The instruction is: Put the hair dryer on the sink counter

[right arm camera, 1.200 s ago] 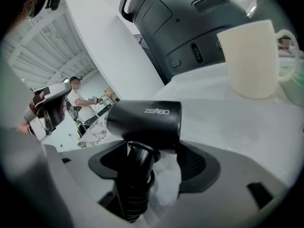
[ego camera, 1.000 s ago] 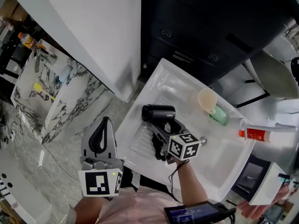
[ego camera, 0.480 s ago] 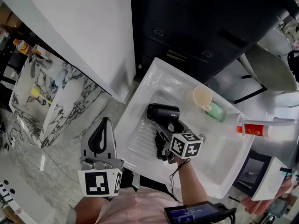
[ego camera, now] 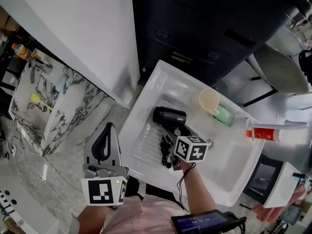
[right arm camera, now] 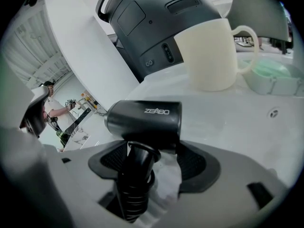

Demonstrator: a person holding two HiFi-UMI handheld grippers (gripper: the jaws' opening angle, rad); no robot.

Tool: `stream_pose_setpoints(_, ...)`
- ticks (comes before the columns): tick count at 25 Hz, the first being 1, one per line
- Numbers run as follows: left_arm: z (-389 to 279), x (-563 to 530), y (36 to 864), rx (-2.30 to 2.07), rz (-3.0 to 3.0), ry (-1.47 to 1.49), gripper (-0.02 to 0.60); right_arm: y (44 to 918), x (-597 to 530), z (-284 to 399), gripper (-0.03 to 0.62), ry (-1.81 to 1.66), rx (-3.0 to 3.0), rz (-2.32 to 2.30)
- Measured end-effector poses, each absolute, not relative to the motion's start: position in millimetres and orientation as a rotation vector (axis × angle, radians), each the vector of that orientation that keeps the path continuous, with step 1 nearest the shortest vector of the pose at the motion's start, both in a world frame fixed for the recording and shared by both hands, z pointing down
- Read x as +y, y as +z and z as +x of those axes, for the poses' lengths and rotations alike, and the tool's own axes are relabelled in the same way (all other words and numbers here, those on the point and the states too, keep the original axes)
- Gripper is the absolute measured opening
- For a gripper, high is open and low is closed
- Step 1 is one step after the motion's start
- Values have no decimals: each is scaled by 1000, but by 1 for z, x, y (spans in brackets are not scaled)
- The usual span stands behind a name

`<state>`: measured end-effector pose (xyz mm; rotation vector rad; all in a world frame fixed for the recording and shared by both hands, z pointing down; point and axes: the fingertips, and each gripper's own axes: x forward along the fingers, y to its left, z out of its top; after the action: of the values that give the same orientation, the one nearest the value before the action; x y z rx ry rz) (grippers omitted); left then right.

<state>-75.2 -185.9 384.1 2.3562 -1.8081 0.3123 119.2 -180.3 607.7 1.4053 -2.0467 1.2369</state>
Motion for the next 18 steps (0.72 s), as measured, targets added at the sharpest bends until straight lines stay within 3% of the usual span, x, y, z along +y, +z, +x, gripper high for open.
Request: stream_pose_setpoints(18, -75, -185, 383, -1802, 2358, 303, 9, 613, -182, 120, 350, 1262, -1975, 1392)
